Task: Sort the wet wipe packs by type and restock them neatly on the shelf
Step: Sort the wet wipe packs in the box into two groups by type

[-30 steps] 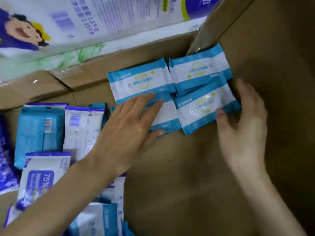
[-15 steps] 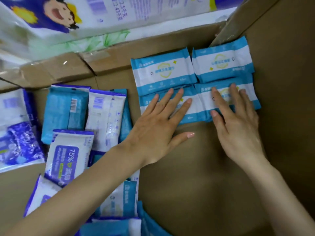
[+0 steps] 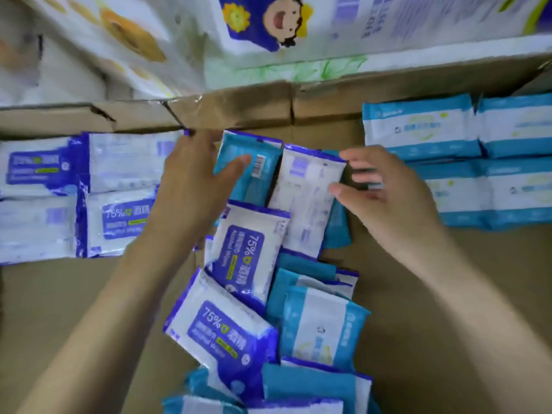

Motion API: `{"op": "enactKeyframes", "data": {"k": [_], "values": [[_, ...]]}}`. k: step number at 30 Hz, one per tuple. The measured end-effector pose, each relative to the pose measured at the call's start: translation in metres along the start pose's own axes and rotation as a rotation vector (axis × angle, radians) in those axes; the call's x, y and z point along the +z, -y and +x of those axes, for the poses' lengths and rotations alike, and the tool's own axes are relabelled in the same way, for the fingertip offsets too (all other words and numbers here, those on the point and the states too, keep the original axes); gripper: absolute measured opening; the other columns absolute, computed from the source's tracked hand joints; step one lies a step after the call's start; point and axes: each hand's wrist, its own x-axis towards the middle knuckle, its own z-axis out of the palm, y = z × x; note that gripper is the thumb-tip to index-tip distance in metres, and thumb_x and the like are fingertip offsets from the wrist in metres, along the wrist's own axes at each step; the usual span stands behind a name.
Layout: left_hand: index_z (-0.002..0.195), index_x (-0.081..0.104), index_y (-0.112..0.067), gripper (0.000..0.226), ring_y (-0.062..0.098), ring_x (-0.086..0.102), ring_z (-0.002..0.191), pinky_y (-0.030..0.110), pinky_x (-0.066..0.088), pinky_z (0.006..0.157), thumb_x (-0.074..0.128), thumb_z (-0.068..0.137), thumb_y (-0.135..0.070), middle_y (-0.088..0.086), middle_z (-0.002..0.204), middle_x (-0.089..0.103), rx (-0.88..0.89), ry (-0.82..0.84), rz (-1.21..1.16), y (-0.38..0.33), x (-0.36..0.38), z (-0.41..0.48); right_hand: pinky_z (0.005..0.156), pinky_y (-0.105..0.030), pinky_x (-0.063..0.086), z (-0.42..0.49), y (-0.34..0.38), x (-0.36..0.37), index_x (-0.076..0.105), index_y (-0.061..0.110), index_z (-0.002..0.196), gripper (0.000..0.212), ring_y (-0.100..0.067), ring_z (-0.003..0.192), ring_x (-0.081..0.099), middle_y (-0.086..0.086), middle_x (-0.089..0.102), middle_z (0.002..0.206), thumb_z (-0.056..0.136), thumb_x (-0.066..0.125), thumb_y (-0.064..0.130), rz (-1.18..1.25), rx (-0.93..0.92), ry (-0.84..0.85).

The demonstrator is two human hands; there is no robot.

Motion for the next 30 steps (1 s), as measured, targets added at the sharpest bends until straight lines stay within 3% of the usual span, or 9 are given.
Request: {"op": "enactKeyframes", "data": {"k": [4,6,9,16,20,23,26,28,30], "values": [[0.099,0.061,-0.02,0.033,0.008,0.056,0.078,0.009,0.039,0.068,0.07,0.078,-0.044,-0.002,0.096,0.063,-0.009,0.115,-0.082,0.009,-0.012,-0.008,0.103,-0.034,0.031,0.019,0.013,0.025,0.03,0.028,0.146,0.076,-0.021,0.131,0.032,-0.001,0.038,0.14,0.082,0.07,0.039,-0.429,0.003,0.183],[0.097,0.06,-0.021,0.039,0.009,0.059,0.08,0.02,0.047,0.071,0.074,0.072,-0.048,-0.004,0.093,0.061,-0.055,0.244,-0.07,0.014,-0.019,-0.021,0.104,-0.036,0.029,0.023,0.019,0.026,0.027,0.026,0.147,0.084,-0.024,0.131,0.029,-0.004,0.037,0.14,0.078,0.074,0.039,-0.481,0.019,0.17],[0.101,0.055,-0.025,0.05,0.012,0.061,0.085,0.029,0.048,0.072,0.079,0.064,-0.05,-0.006,0.091,0.061,-0.137,0.425,-0.001,0.021,-0.023,-0.041,0.103,-0.037,0.029,0.026,0.023,0.023,0.035,0.023,0.143,0.085,-0.027,0.128,0.029,-0.007,0.041,0.134,0.073,0.078,0.042,-0.534,0.045,0.123],[0.1,0.043,-0.026,0.06,0.024,0.062,0.092,0.042,0.052,0.081,0.084,0.061,-0.044,0.001,0.096,0.062,-0.234,0.466,-0.005,0.03,-0.003,-0.05,0.096,-0.028,0.028,0.016,0.03,0.029,0.044,0.019,0.126,0.07,-0.022,0.124,0.031,-0.006,0.04,0.129,0.07,0.081,0.039,-0.575,0.026,0.01],[0.083,0.054,-0.023,0.03,0.02,0.059,0.091,0.036,0.049,0.079,0.077,0.073,-0.04,-0.006,0.087,0.059,-0.071,0.35,-0.079,0.023,-0.006,-0.055,0.074,-0.006,0.023,0.004,0.028,0.032,0.048,0.019,0.11,0.056,-0.004,0.102,0.038,-0.001,0.049,0.111,0.069,0.084,0.032,-0.514,-0.027,-0.096],[0.088,0.061,-0.016,0.02,0.009,0.063,0.08,0.034,0.051,0.073,0.072,0.082,-0.033,-0.005,0.087,0.069,-0.07,0.241,-0.365,0.025,-0.026,-0.056,0.054,-0.007,0.036,-0.001,0.033,0.024,0.049,0.018,0.097,0.043,0.0,0.068,0.047,0.005,0.055,0.084,0.07,0.083,0.019,-0.256,0.074,-0.108],[0.092,0.065,-0.009,0.016,0.013,0.067,0.075,0.043,0.057,0.07,0.068,0.086,-0.022,0.004,0.086,0.072,-0.184,0.028,-0.754,0.039,-0.062,-0.049,0.054,-0.01,0.043,-0.002,0.041,0.005,0.056,0.021,0.097,0.039,0.0,0.066,0.056,0.003,0.061,0.086,0.069,0.083,0.024,-0.105,0.131,-0.18],[0.081,0.063,-0.006,0.01,0.011,0.062,0.062,0.033,0.054,0.059,0.066,0.087,-0.013,0.006,0.072,0.068,-0.333,-0.13,-1.008,0.062,-0.084,-0.04,0.061,-0.012,0.053,0.0,0.057,0.001,0.064,0.024,0.097,0.049,0.002,0.074,0.065,0.007,0.069,0.091,0.059,0.085,0.046,0.108,0.197,-0.169],[0.075,0.058,-0.013,0.014,0.006,0.059,0.052,0.023,0.052,0.056,0.064,0.087,-0.009,-0.005,0.056,0.062,-0.479,-0.248,-1.17,0.088,-0.104,-0.033,0.067,-0.021,0.057,0.005,0.07,0.008,0.067,0.02,0.102,0.054,-0.008,0.084,0.071,0.003,0.073,0.095,0.058,0.081,0.048,0.365,0.246,-0.15]]}}
